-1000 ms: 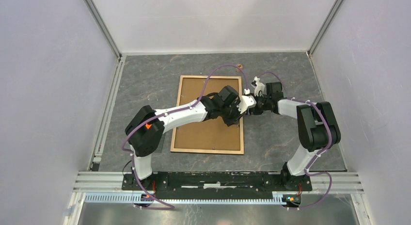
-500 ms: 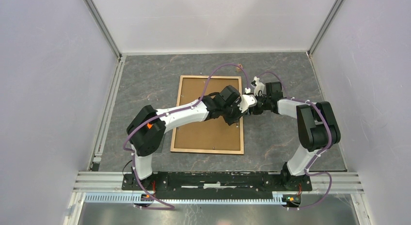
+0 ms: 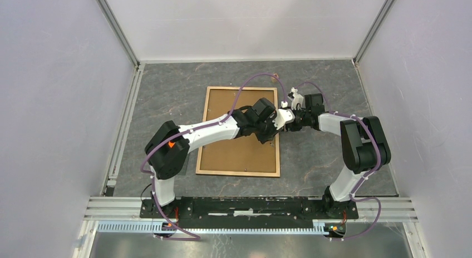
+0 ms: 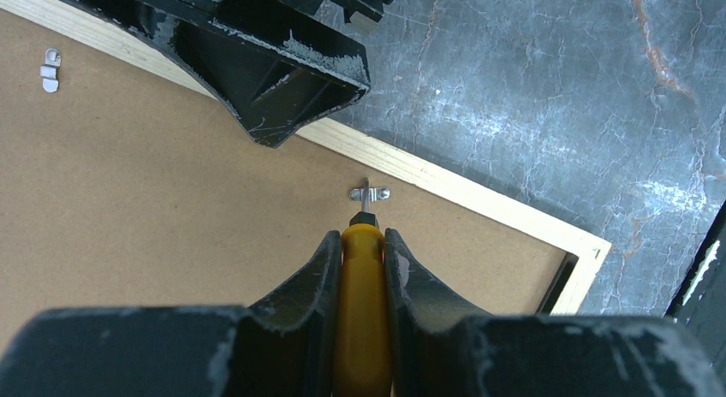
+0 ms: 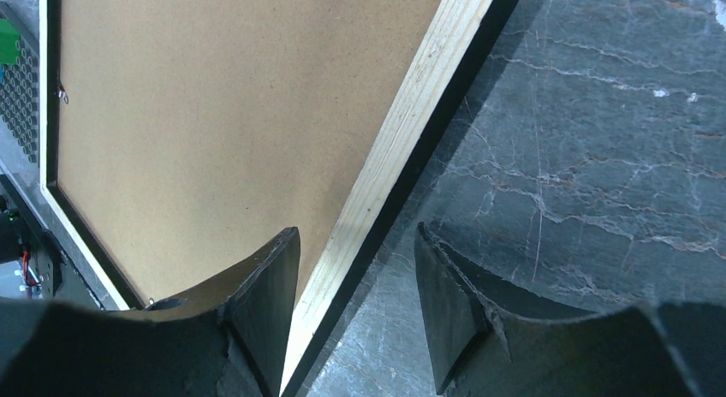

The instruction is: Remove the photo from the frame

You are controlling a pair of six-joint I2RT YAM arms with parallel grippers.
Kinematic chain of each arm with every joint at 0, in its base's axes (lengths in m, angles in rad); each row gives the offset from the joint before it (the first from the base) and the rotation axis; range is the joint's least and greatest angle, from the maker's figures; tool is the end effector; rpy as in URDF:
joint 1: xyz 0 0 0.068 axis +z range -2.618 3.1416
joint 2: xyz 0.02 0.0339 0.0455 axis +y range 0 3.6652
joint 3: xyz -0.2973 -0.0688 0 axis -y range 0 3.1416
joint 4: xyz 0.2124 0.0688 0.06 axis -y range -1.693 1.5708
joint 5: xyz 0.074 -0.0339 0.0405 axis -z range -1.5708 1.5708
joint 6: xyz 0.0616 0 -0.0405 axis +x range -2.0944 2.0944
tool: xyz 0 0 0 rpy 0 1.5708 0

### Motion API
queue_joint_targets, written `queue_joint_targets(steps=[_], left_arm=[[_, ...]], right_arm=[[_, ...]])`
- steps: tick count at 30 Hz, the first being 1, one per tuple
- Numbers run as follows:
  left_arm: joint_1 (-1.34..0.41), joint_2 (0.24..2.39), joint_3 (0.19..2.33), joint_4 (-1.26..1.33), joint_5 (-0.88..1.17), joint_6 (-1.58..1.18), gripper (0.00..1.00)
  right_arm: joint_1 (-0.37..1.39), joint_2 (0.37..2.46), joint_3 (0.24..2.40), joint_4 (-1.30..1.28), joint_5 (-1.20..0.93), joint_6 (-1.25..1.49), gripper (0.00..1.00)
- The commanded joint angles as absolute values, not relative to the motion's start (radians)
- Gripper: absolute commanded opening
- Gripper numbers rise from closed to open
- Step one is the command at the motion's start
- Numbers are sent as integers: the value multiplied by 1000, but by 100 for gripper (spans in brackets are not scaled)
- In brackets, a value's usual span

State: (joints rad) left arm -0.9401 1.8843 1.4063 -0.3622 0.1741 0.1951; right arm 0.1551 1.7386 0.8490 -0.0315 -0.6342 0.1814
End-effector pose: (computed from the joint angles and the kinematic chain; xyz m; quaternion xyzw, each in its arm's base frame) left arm 0.2377 -0.3437 0.2516 0.5264 0.7679 -0.2052 0.3019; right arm 0.3153 0.0862 0.1810 -0.0877 0.9017 0.3421 0.2495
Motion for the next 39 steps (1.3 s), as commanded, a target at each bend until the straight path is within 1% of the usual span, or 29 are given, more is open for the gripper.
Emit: queue_joint_targets(steps=[1,10,27,32,39], left_arm=[[-942,1842,1394,-426,138,234,2],[-942,1822,1386,-443,142,235,2],[-948,1809,1397,-475,215,240,2],[-918,1776,1395,-480,256,190,2],[-874,1683,1343,-432,244,167,2]], right_arm=[[160,1773,857,-62,-568,157,58],[161,1774,854,-59,-571,159,58],[173,1758,850,-60,-565,156,58],[208,1711,843,-82,-505,131,58],[262,1664,818,-106,-365,139,58]])
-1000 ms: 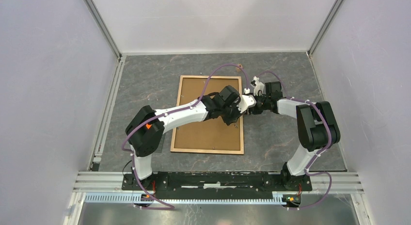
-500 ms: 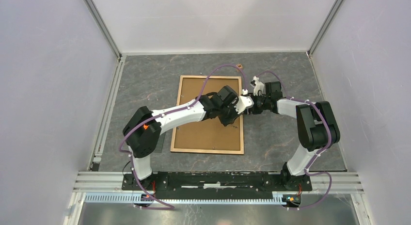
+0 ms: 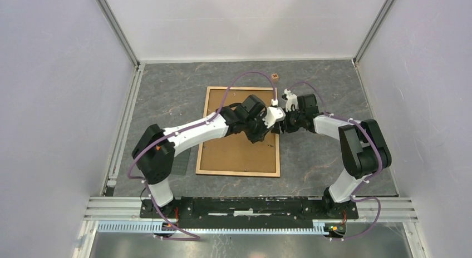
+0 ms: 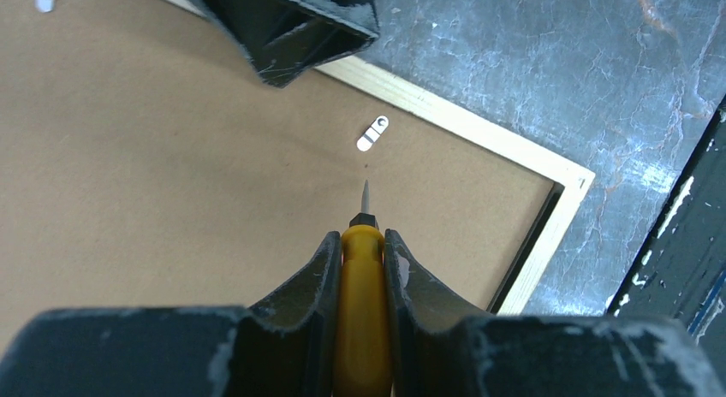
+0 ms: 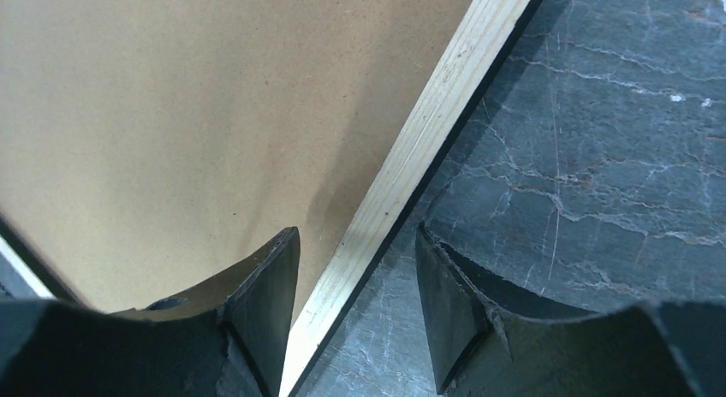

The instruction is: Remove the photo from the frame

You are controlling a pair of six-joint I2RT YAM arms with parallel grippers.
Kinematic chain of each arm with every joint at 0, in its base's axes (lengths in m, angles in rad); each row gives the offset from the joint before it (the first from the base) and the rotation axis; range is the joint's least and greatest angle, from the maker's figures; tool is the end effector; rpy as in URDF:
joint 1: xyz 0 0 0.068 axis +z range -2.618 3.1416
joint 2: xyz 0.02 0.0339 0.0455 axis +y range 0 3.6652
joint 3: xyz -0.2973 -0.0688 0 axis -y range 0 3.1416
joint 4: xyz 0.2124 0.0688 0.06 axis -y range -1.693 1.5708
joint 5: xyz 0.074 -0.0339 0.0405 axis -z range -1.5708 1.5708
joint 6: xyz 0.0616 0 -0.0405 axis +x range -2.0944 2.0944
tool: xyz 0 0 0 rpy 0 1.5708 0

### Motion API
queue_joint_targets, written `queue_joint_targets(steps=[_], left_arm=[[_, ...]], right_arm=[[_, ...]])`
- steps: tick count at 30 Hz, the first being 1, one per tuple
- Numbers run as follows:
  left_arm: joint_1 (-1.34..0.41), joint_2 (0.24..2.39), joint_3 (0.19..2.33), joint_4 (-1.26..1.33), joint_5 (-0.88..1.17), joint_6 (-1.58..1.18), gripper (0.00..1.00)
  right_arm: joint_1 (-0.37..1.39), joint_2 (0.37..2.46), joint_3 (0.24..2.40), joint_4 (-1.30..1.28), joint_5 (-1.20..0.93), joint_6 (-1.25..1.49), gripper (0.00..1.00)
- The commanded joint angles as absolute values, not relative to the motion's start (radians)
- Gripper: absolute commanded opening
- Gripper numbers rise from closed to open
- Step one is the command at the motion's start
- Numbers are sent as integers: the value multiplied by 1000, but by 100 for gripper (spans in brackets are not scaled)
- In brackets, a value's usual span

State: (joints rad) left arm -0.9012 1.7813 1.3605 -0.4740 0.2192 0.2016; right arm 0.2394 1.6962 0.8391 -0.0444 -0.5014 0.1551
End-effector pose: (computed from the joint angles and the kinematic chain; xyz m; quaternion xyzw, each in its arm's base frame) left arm 0.2281 -0.3097 0.2676 0.5222 0.7798 -0.2099 0.2743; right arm 0.3048 0.1049 0.1868 -0.1200 0.9108 0.2921 0.2661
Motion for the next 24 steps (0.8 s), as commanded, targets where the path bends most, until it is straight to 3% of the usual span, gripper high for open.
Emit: queue_joint_targets(steps=[1,7,17,24], left_arm=[[-865,1677,1341,-433,245,161,2],[-804,1639,1313,-439,241,133,2],[-615,1585,1276,-449,241,110,2],[-565,1573,1278,-452,260,105,2]], right_arm=[[264,1663,816,-107,-339,142,58],[276,1696,820,-124,-266,129,52],[182,1811,1026,-290,-194,-77,29],[137,1906,1181,-426,-211,-392,13]])
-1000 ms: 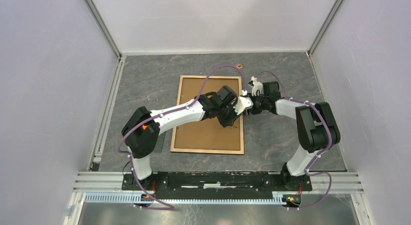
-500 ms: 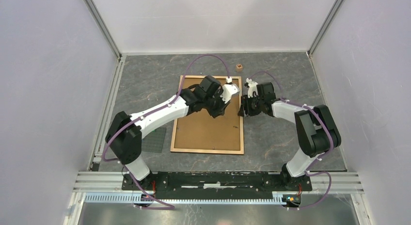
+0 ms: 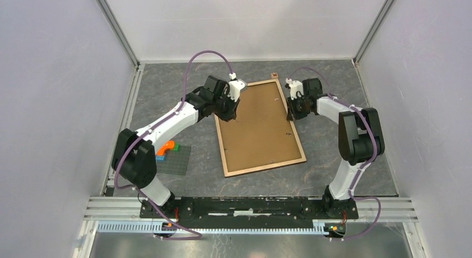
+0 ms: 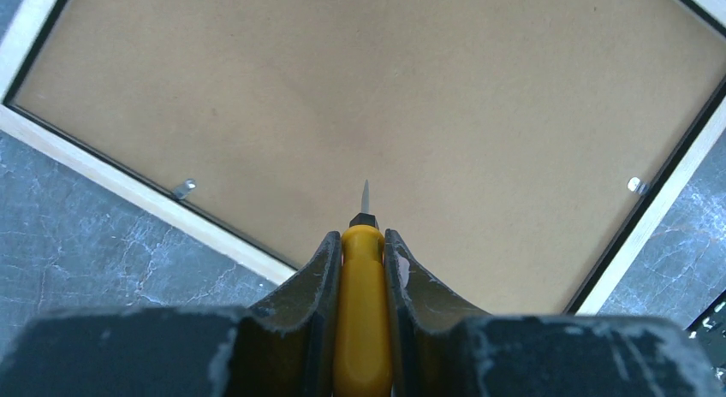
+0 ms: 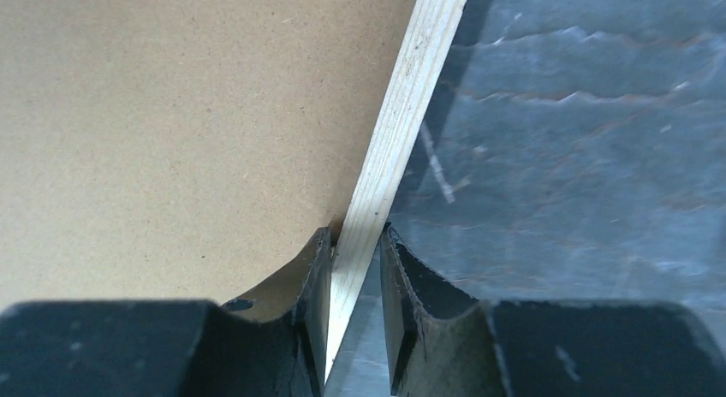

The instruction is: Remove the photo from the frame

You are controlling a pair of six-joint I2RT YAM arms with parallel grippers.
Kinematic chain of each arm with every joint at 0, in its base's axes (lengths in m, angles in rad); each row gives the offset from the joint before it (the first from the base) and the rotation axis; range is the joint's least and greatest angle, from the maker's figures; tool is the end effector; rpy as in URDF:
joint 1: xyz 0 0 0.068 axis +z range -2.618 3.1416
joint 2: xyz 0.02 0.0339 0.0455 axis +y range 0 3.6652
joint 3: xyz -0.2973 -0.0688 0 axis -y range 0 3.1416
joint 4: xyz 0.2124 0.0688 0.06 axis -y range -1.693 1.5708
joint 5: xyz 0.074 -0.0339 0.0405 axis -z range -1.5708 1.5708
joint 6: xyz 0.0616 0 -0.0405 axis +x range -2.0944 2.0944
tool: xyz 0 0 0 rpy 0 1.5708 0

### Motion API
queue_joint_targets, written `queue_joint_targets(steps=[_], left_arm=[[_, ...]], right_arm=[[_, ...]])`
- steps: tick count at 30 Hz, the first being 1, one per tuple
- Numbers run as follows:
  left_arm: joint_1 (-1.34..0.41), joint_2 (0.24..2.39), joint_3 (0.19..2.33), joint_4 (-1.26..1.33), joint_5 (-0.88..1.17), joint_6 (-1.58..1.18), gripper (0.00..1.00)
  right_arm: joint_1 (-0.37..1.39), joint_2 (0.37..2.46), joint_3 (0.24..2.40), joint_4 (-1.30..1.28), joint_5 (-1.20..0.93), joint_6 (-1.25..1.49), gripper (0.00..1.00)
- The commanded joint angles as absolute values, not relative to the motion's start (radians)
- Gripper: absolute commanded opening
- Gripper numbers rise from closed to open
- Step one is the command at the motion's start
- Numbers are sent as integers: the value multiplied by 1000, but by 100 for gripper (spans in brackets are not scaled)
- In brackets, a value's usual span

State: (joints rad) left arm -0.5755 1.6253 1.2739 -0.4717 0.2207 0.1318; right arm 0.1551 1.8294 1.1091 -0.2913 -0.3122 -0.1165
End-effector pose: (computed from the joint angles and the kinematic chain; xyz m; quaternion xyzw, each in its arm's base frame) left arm 0.2841 -0.2004 0.2952 0.3582 0.8541 -0.1799 0.3315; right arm 0.3583 0.0752 0.1935 -0.1711 0.9349 0.1547 0.2697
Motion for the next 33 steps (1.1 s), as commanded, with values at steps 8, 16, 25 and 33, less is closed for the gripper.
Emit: queue_joint_targets(steps=[8,16,25,33], left_arm=[[-532,1562,1290,-457,292,104,2],[-511,1552,1293,-453,305,81,2],[-494,1573,1315,-447,301,60,2],[-456,1600,1355,-448,322,23,2]], right_arm=[[125,1980,1292,-520,-239,-741,0],[139,2069,1440,-610,-361,-842,0],[151,2146,1519,-526,-267,-601,18],[200,2154,1459,-529,-212,-602,18]])
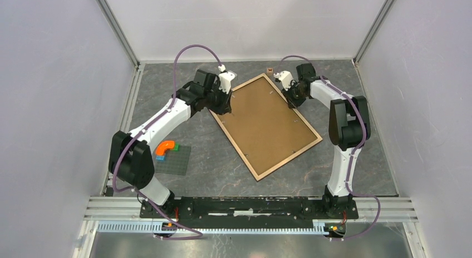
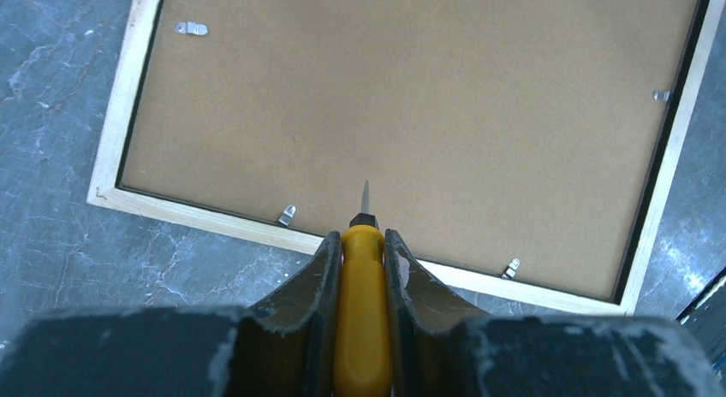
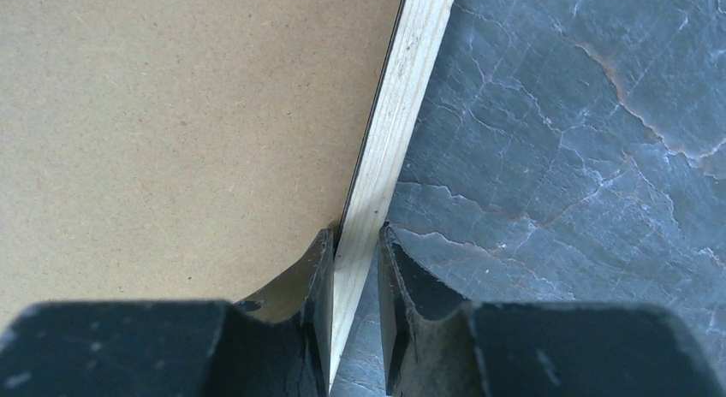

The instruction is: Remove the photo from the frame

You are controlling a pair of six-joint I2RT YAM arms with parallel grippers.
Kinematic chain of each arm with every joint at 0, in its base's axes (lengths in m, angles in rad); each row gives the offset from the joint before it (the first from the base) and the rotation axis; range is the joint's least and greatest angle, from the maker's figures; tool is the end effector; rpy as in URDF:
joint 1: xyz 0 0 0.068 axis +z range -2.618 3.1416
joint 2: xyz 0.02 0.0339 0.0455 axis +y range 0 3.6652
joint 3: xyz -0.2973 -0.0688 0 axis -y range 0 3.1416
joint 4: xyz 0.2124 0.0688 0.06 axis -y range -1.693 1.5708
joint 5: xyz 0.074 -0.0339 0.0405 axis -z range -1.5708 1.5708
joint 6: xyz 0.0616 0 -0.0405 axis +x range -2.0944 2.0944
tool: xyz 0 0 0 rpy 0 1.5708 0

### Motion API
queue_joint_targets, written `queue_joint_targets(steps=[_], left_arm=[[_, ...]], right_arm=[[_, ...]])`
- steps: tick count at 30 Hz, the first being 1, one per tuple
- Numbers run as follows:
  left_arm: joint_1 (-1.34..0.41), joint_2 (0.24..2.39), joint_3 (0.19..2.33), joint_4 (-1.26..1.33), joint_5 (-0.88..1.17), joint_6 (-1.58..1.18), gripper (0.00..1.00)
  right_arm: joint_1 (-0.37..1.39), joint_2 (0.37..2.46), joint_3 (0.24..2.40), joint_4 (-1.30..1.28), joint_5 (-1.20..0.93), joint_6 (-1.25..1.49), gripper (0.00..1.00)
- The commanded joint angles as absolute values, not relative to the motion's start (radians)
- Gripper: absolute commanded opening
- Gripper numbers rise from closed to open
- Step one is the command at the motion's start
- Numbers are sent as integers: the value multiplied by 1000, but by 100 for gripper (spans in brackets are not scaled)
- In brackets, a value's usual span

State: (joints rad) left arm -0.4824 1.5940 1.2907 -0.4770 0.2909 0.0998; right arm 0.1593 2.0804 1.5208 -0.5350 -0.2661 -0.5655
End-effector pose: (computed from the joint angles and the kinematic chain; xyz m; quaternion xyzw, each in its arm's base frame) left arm 0.2948 -0.1743 0.3110 0.3155 0.8587 -0.2038 0.3486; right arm 0.4299 0.0855 0.1925 -0.3707 0.8895 0.0791 0.2550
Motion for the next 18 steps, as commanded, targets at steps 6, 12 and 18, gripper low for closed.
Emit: queue_joint_targets(steps=[6,12,18], left_arm=[[-411,1595,1379,-466,348,20,2],[-389,1564,1350,-479,353,29,2],[-376,1537,1314,-476,356,29,2]], right_arm=[[204,2128,1433,-574,-193,-810,0],[176,2106,1438,-641,-190,-987,0],[136,2134,1532,-682,-221,-1044,0]])
